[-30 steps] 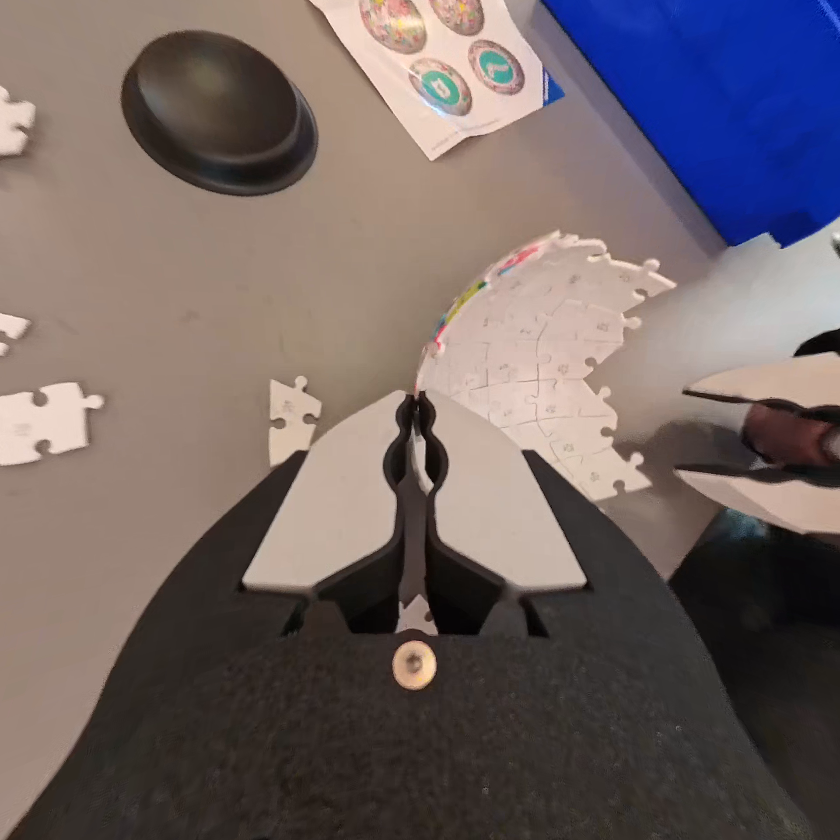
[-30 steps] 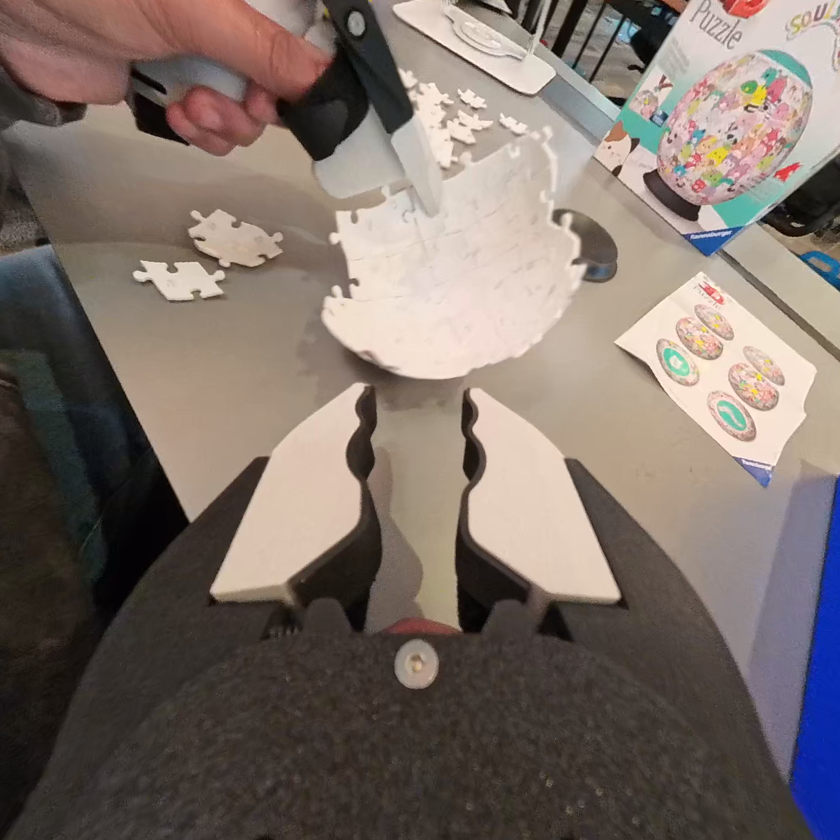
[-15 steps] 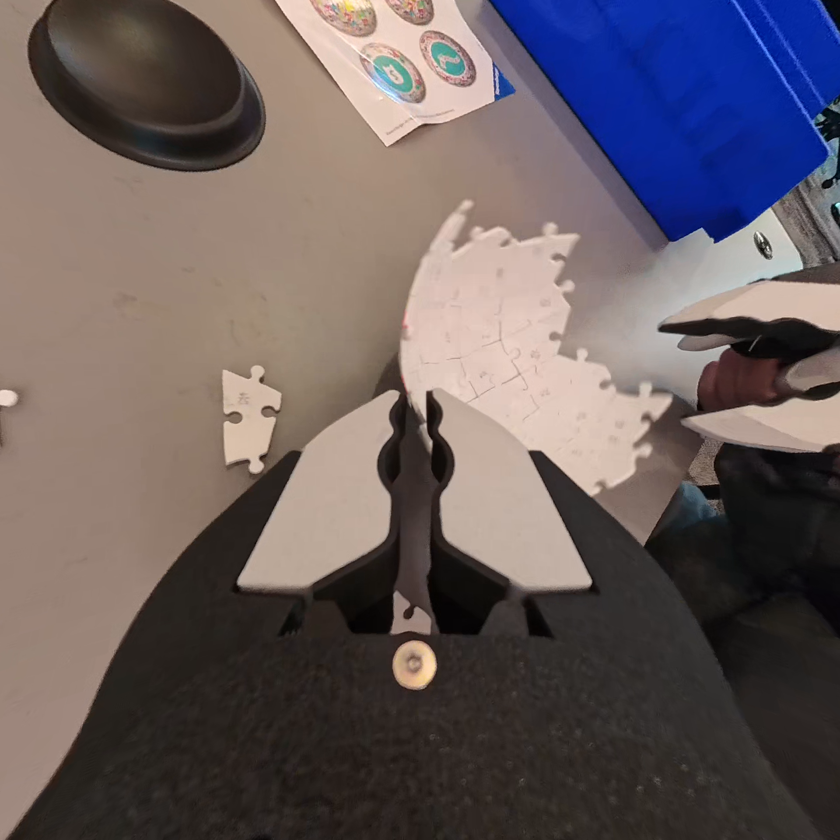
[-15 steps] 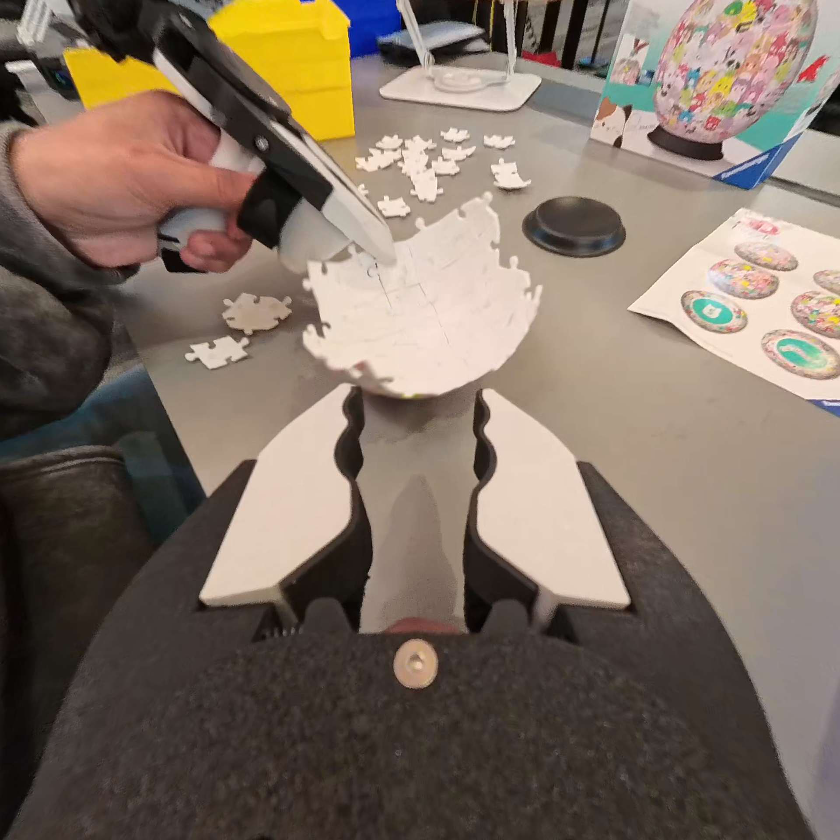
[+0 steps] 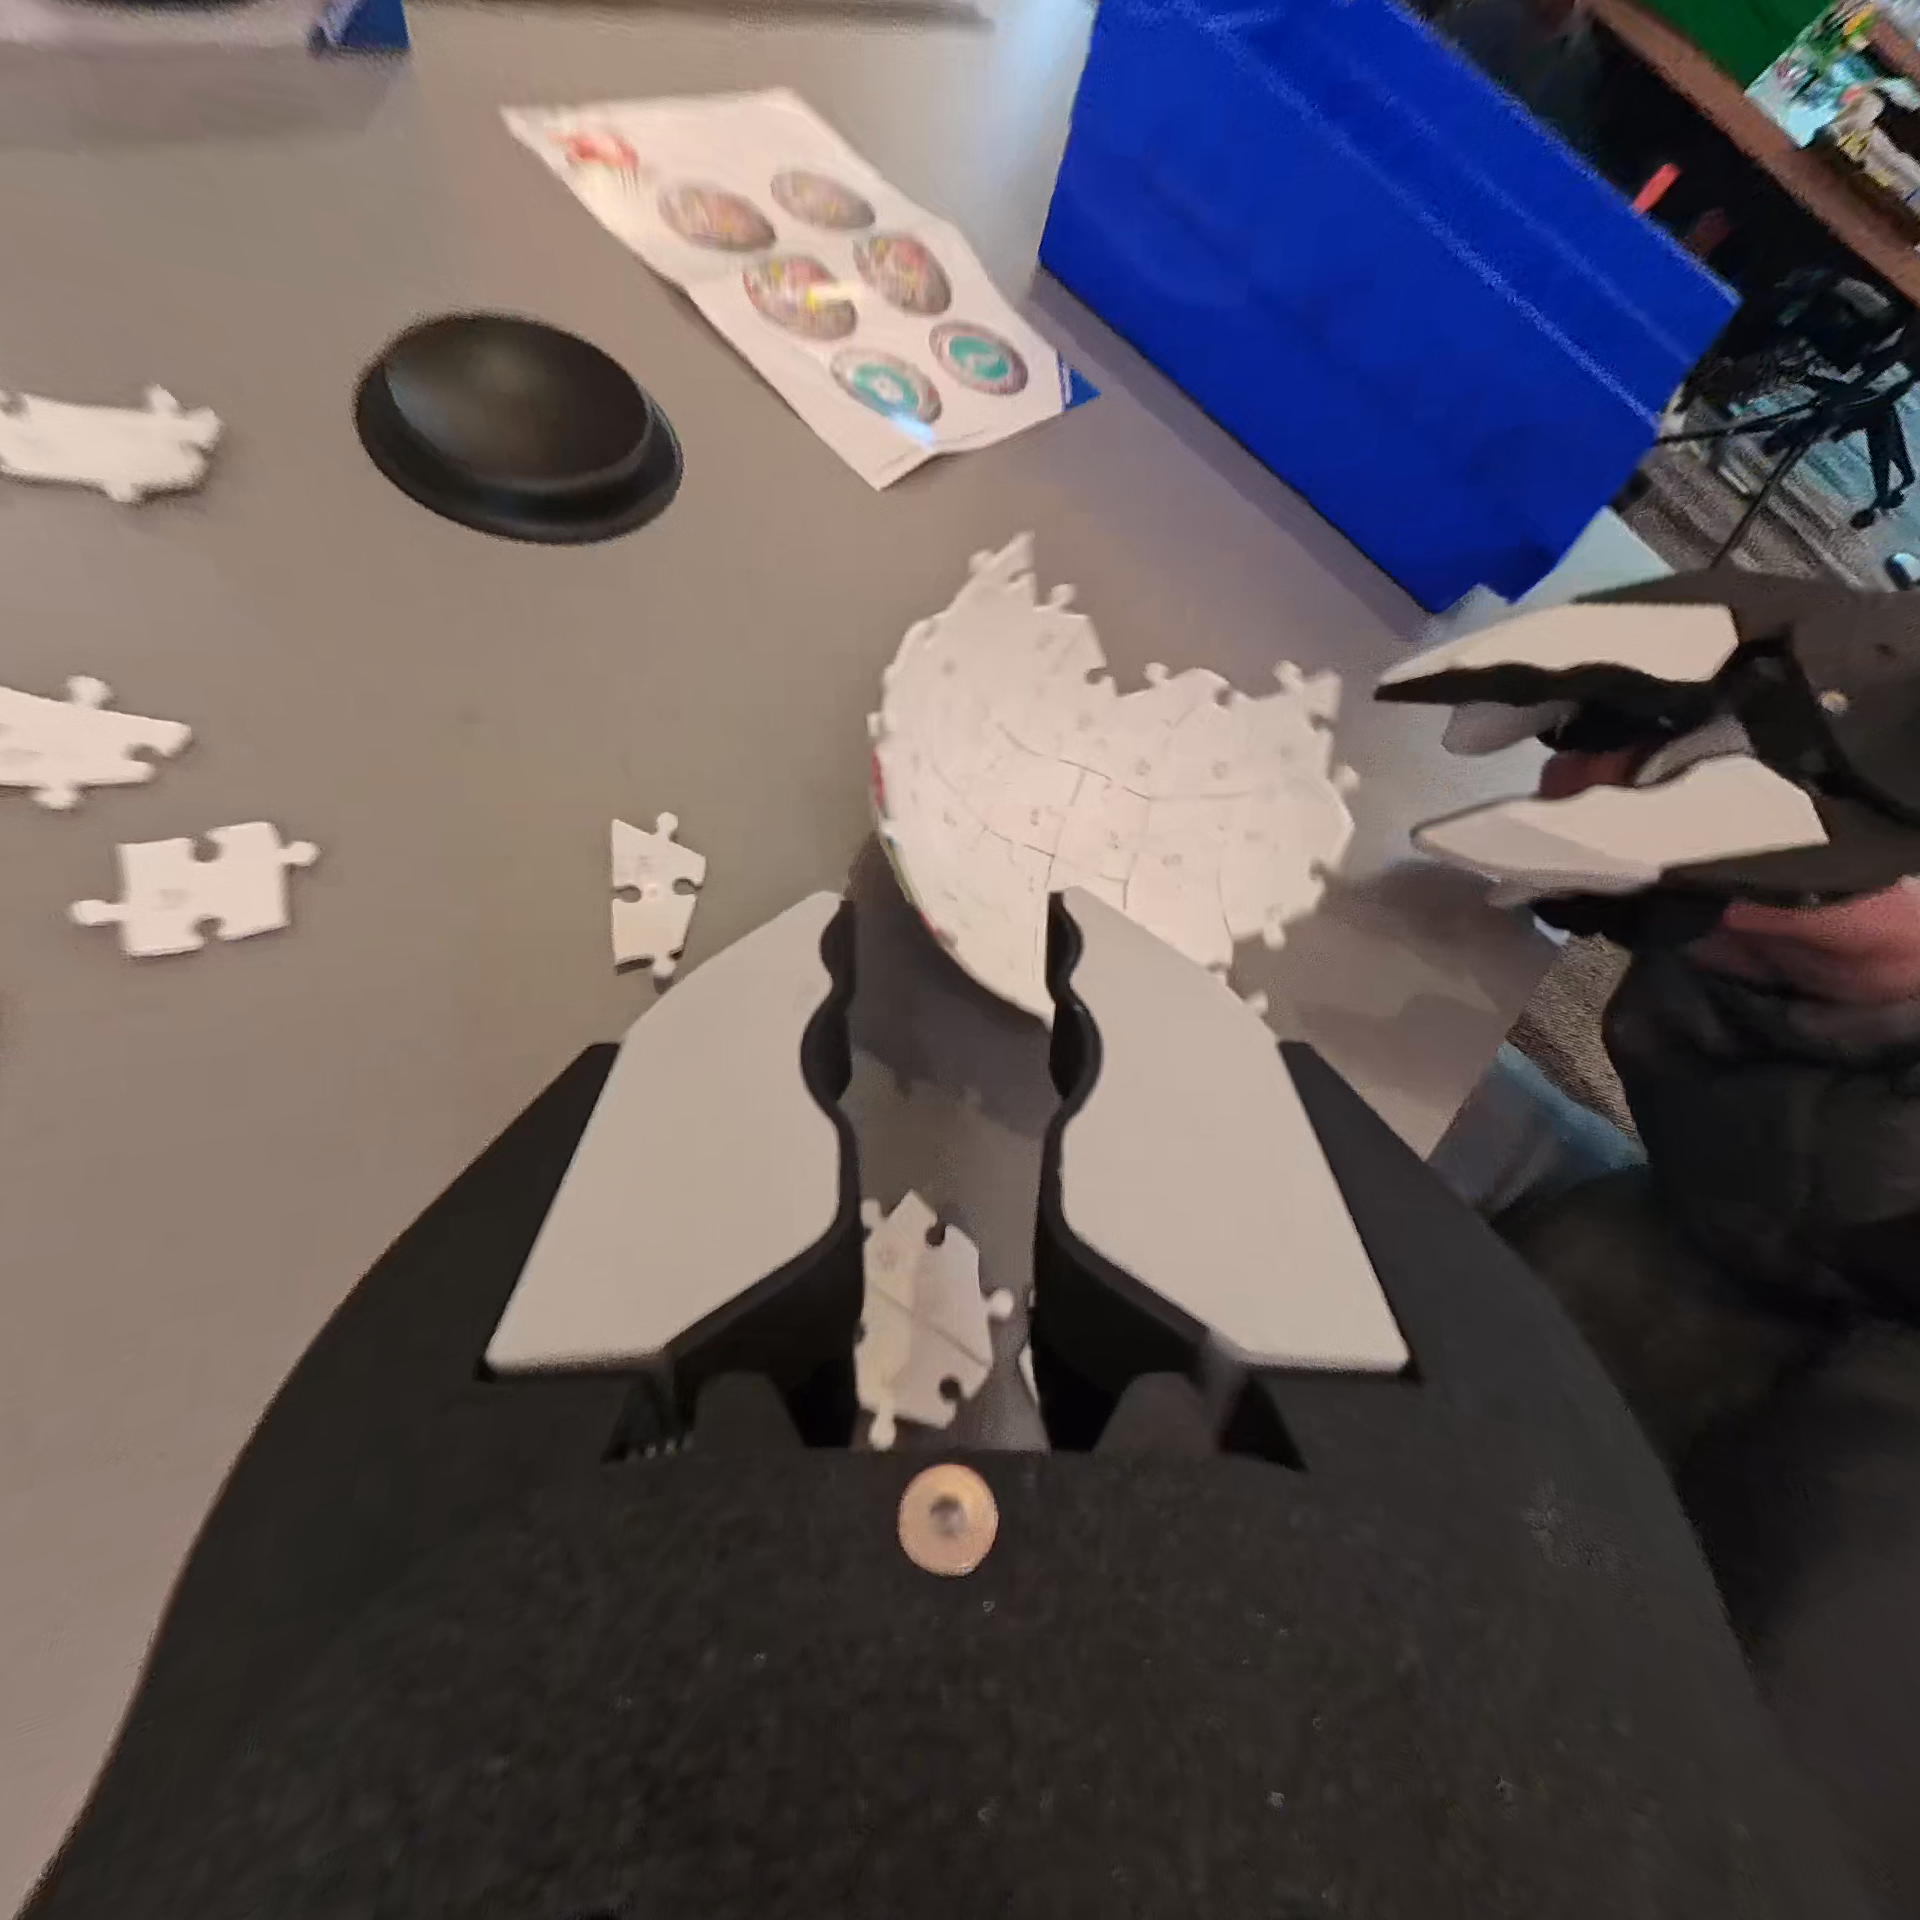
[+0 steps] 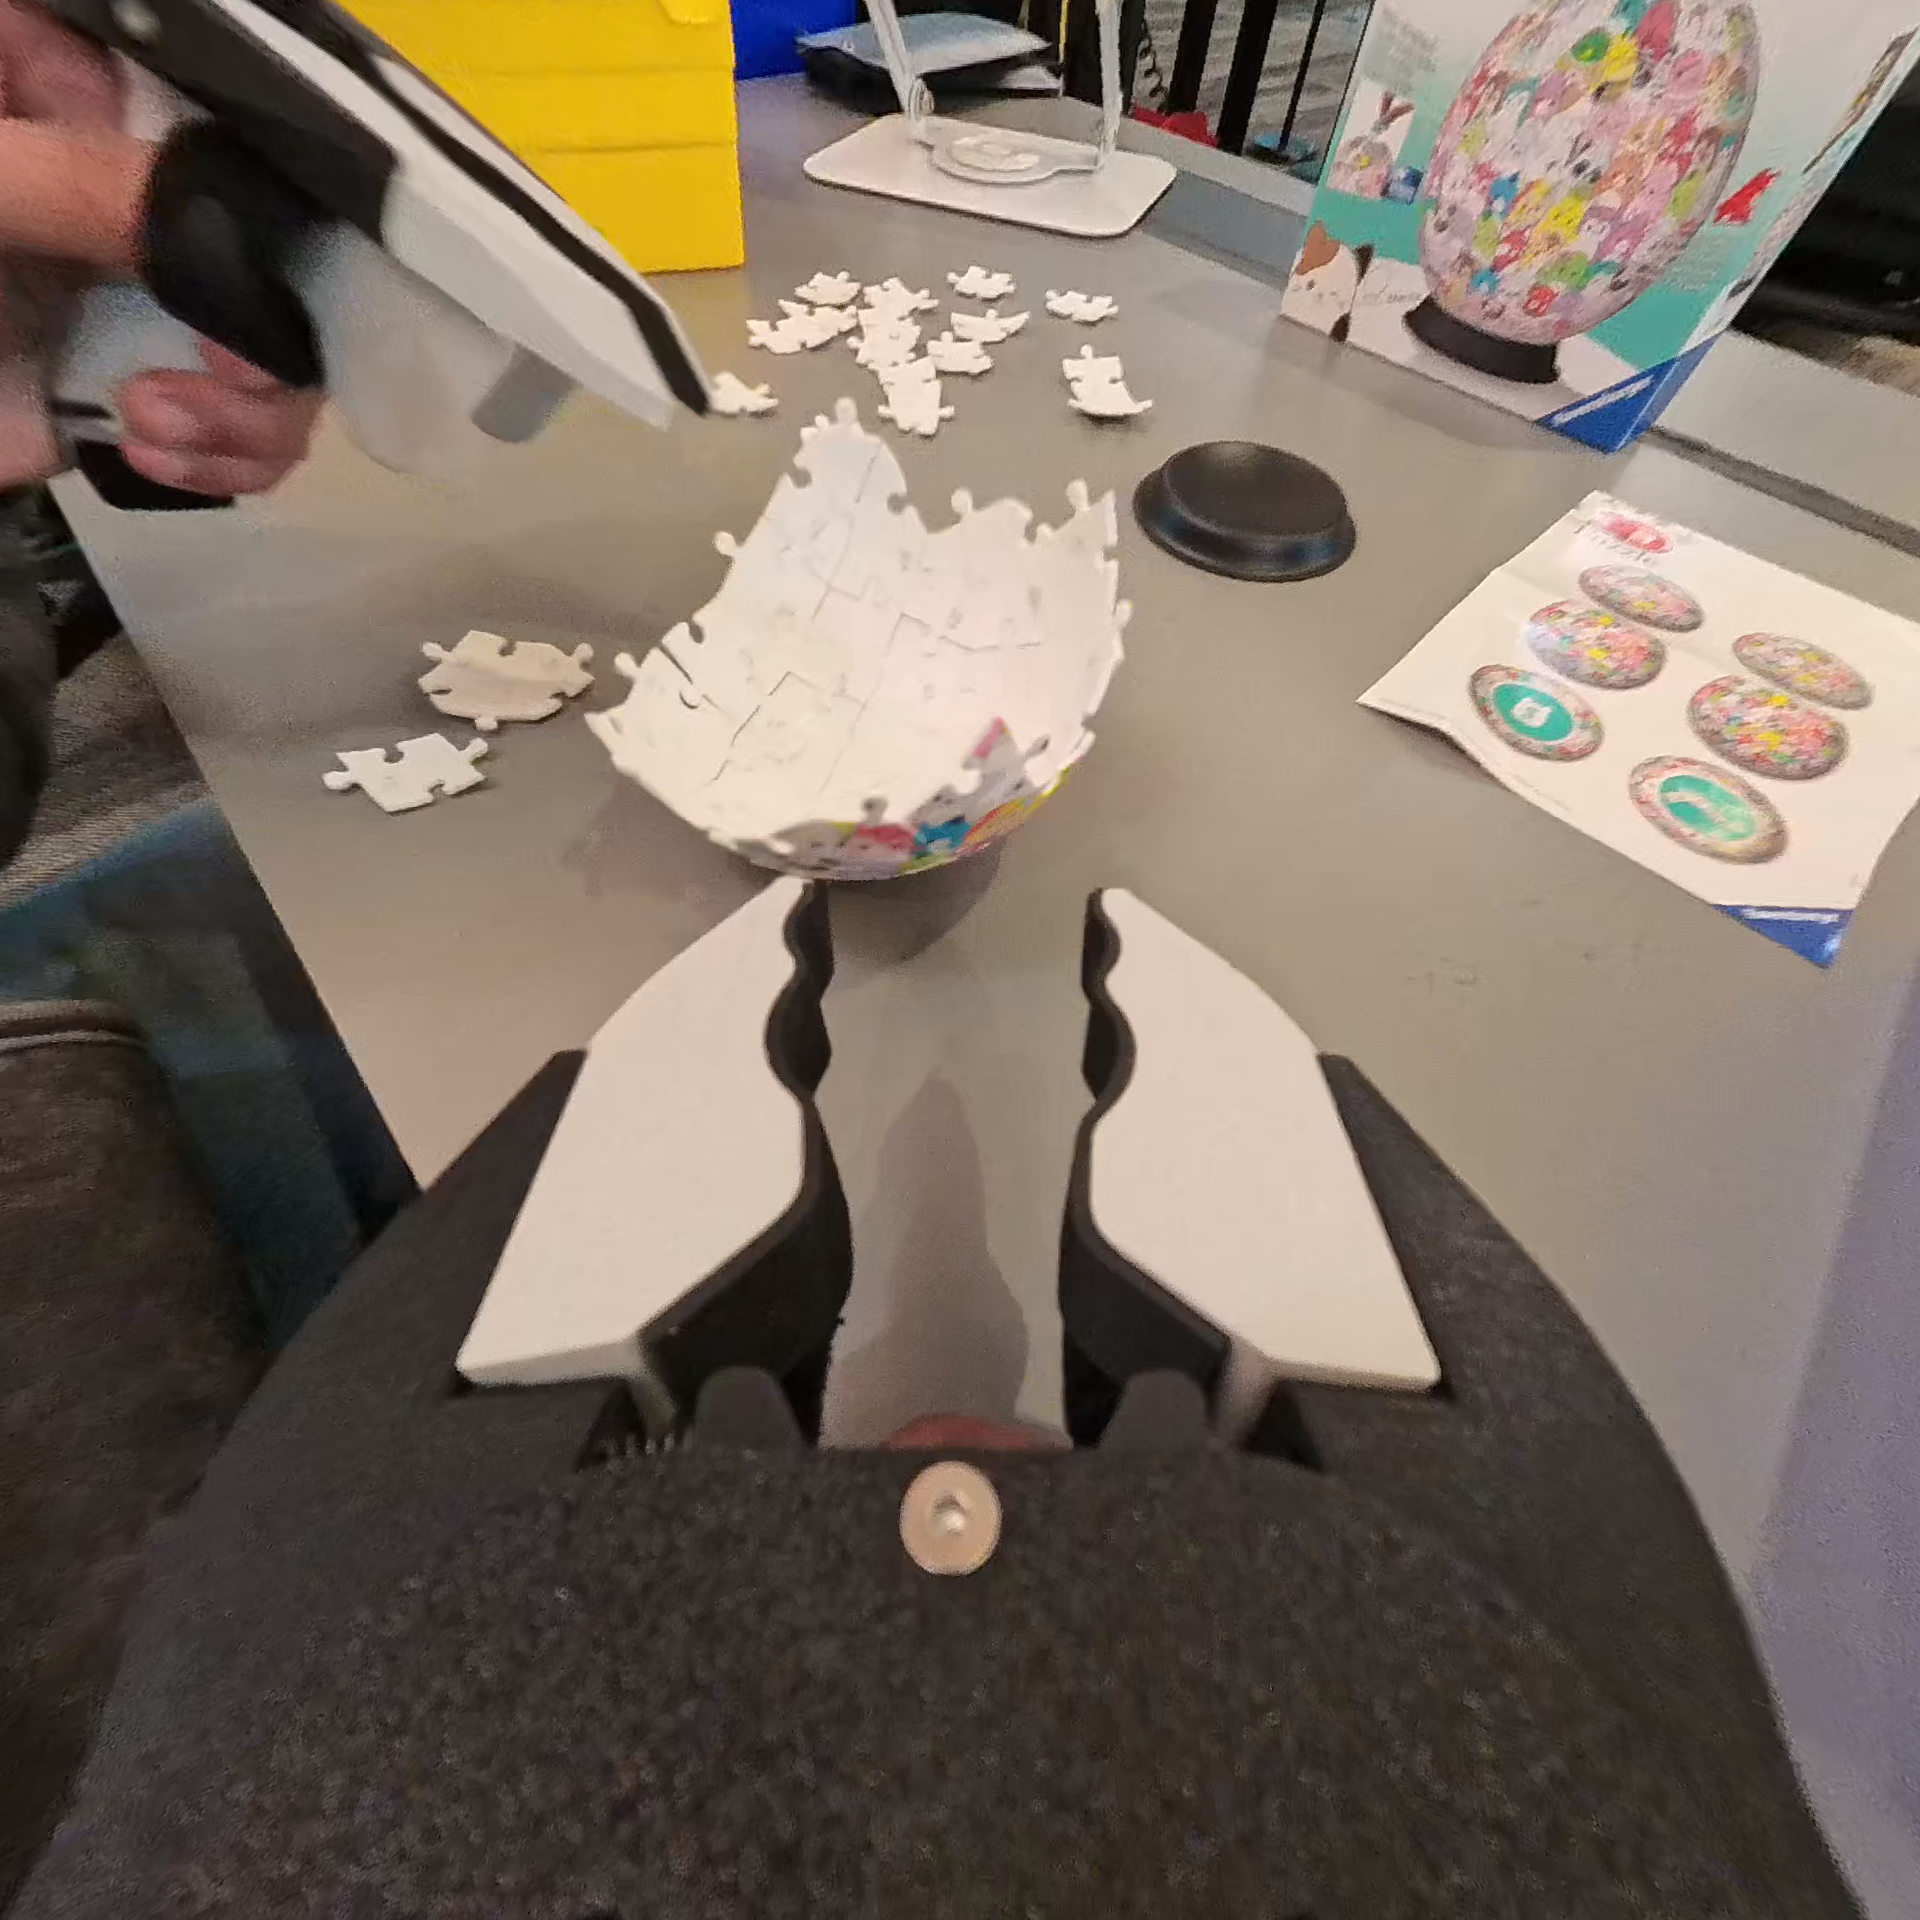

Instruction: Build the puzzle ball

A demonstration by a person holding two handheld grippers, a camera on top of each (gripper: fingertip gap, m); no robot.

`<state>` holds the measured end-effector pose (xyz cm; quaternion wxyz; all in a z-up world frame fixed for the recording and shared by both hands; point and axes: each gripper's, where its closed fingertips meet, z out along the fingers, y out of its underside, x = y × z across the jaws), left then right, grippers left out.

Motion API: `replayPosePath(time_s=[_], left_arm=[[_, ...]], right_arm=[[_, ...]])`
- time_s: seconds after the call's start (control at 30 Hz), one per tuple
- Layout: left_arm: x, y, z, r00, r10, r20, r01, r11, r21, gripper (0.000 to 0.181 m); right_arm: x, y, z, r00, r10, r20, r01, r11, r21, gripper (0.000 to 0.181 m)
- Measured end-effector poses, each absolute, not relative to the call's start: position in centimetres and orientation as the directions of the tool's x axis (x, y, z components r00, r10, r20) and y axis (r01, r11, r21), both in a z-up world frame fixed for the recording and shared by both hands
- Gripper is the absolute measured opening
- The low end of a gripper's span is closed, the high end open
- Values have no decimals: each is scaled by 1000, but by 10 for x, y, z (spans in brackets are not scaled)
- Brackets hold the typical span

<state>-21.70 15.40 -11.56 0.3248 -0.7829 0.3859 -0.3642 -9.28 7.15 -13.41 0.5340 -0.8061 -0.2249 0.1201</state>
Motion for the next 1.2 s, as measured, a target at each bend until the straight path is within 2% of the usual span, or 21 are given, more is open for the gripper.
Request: replayPosePath(time_s=[0.13,0.17,0.27,0.33,0.47,0.7,0.77,1.2], left_arm=[[-252,133,-96,419,-885,201,-324,-352,-878,42],[-259,127,-97,423,-890,172,-315,-322,-893,49],[-273,114,-115,435,-899,59,-377,-241,-894,58],[-278,114,-127,446,-895,-4,-440,-215,-872,56],[-285,123,-116,492,-869,-54,-401,-172,-900,52],[-296,125,-101,493,-870,-12,-319,-168,-933,52],[-293,125,-102,474,-881,19,-304,-184,-935,59],[-287,121,-139,379,-923,63,-458,-247,-854,56]], right_arm=[[-89,70,-123,864,497,76,231,-258,-938,49],[-88,70,-124,864,500,64,223,-265,-938,50],[-85,73,-127,875,481,58,221,-288,-932,57],[-85,74,-120,882,467,65,208,-262,-942,58],[-91,69,-114,883,468,33,175,-262,-949,58],[-98,62,-114,872,483,84,226,-243,-943,56],[-97,64,-116,872,482,88,229,-243,-943,56],[-80,84,-121,885,466,10,159,-282,-946,54]])
